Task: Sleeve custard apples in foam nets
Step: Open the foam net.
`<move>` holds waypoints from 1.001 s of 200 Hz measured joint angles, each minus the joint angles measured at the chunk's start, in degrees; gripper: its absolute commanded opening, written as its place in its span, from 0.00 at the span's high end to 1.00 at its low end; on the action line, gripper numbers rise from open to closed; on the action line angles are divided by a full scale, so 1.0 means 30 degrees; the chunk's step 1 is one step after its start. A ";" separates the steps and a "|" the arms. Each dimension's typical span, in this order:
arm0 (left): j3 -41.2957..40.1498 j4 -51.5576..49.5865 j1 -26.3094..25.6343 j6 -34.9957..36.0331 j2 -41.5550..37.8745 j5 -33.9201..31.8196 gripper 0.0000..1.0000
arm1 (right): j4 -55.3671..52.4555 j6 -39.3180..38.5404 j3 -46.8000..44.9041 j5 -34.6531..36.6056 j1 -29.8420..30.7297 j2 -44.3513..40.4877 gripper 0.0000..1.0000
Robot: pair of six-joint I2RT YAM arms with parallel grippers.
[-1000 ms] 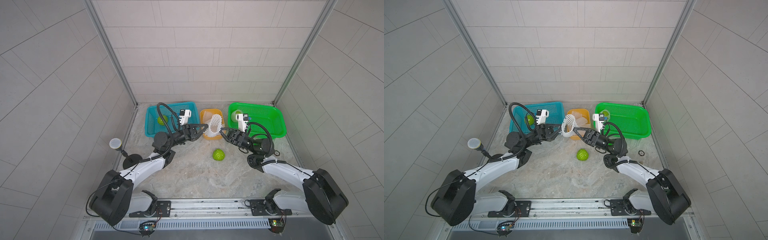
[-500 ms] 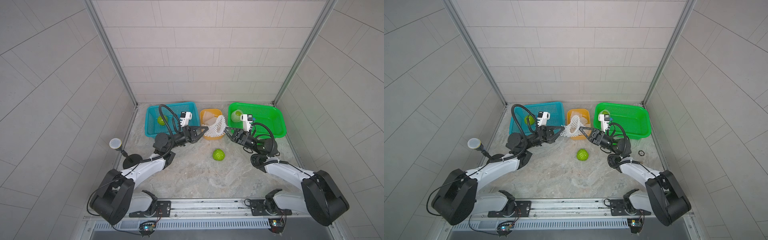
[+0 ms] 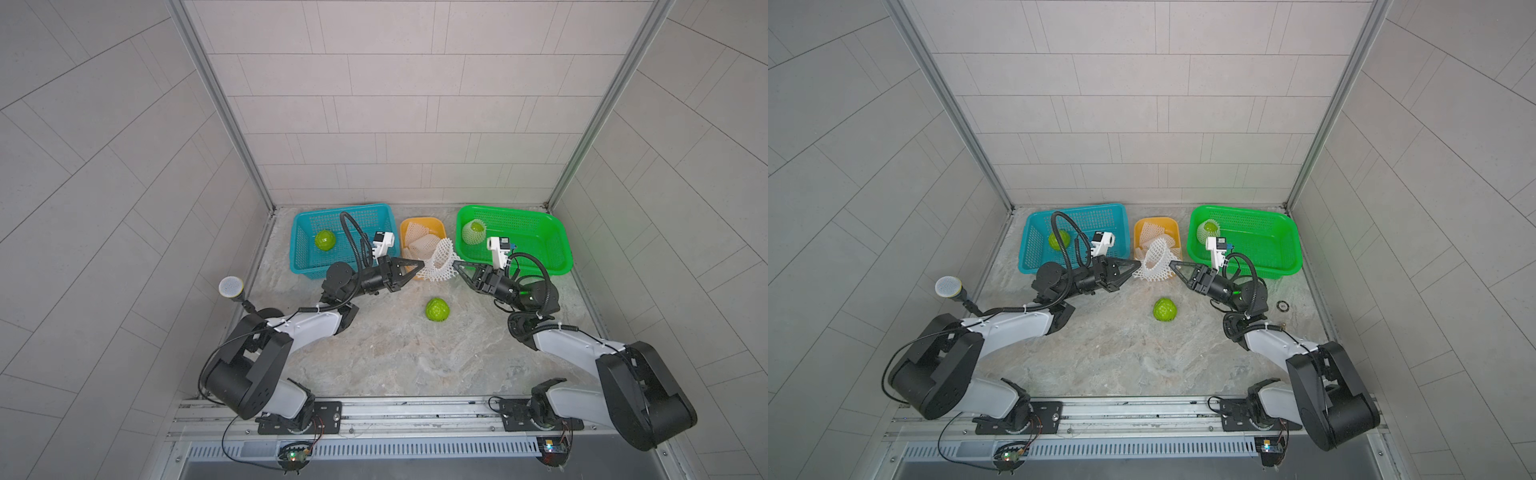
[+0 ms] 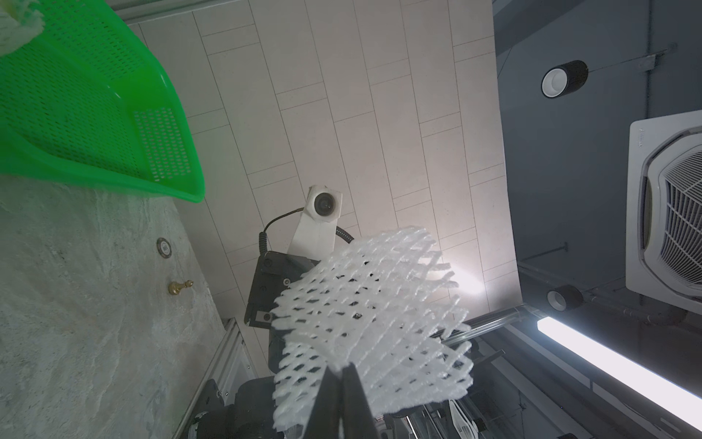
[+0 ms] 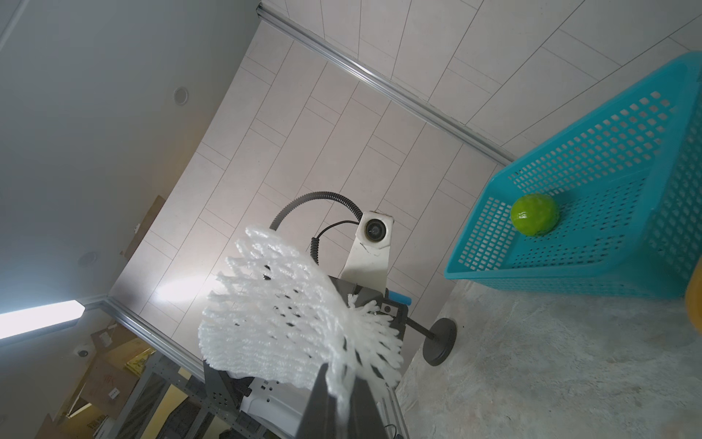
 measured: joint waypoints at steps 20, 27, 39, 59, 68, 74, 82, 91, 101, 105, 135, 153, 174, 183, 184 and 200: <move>-0.0109 0.0015 -0.0007 0.0204 0.0291 -0.0029 0.93 | -0.0007 0.0080 -0.0219 -0.0393 -0.0270 0.0000 0.90; -0.0117 0.0015 -0.0007 0.0277 0.0401 -0.0066 0.93 | -0.0007 0.0095 -0.0270 -0.0525 -0.0328 0.0000 0.90; -0.0138 0.0022 -0.0007 0.0372 0.0627 -0.0153 0.93 | 0.0000 0.0109 -0.0415 -0.0787 -0.0481 0.0000 0.89; -0.0240 0.0044 -0.0007 0.0576 0.0998 -0.0379 0.93 | 0.0029 0.0204 -0.0809 -0.1231 -0.0678 0.0175 0.89; -0.0299 0.0044 -0.0007 0.0656 0.1151 -0.0466 0.93 | 0.0044 0.0226 -0.0984 -0.1413 -0.0729 0.0401 0.89; -0.0342 0.0044 -0.0007 0.0714 0.1246 -0.0510 0.93 | 0.0044 0.0233 -0.1093 -0.1523 -0.0736 0.0554 0.88; -0.0423 0.0051 -0.0007 0.0794 0.1362 -0.0561 0.93 | 0.0022 0.0240 -0.1246 -0.1727 -0.0758 0.0780 0.87; -0.0495 0.0051 -0.0015 0.0867 0.1486 -0.0605 0.94 | 0.0007 0.0255 -0.1399 -0.1880 -0.0758 0.0947 0.86; -0.0539 0.0051 -0.0044 0.0998 0.1610 -0.0648 0.94 | -0.0029 0.0248 -0.1515 -0.2018 -0.0758 0.1035 0.86; -0.0546 0.0051 -0.0058 0.1020 0.1676 -0.0656 0.94 | -0.0029 0.0255 -0.1552 -0.2076 -0.0765 0.1042 0.86; -0.0576 0.0073 -0.0291 0.1355 0.2149 -0.0663 0.95 | 0.0000 0.0240 -0.1610 -0.2251 -0.0765 0.1042 0.89; -0.0605 0.0124 -0.0386 0.1501 0.2572 -0.0670 0.95 | 0.0044 0.0233 -0.1610 -0.2280 -0.0765 0.1217 0.92; -0.0816 0.0124 -0.0415 0.1639 0.2841 -0.0736 0.95 | 0.0044 0.0211 -0.1610 -0.2288 -0.0765 0.1661 0.94; -0.0925 0.0117 -0.0415 0.1690 0.2849 -0.0780 0.95 | 0.0036 0.0204 -0.1617 -0.2295 -0.0780 0.1872 0.94; -0.0933 0.0124 -0.0415 0.1712 0.2849 -0.0787 0.95 | 0.0036 0.0197 -0.1617 -0.2295 -0.0787 0.1887 0.94; -0.0998 0.0124 -0.0415 0.1872 0.2849 -0.0874 0.95 | 0.0044 0.0168 -0.1719 -0.2288 -0.0874 0.2244 0.95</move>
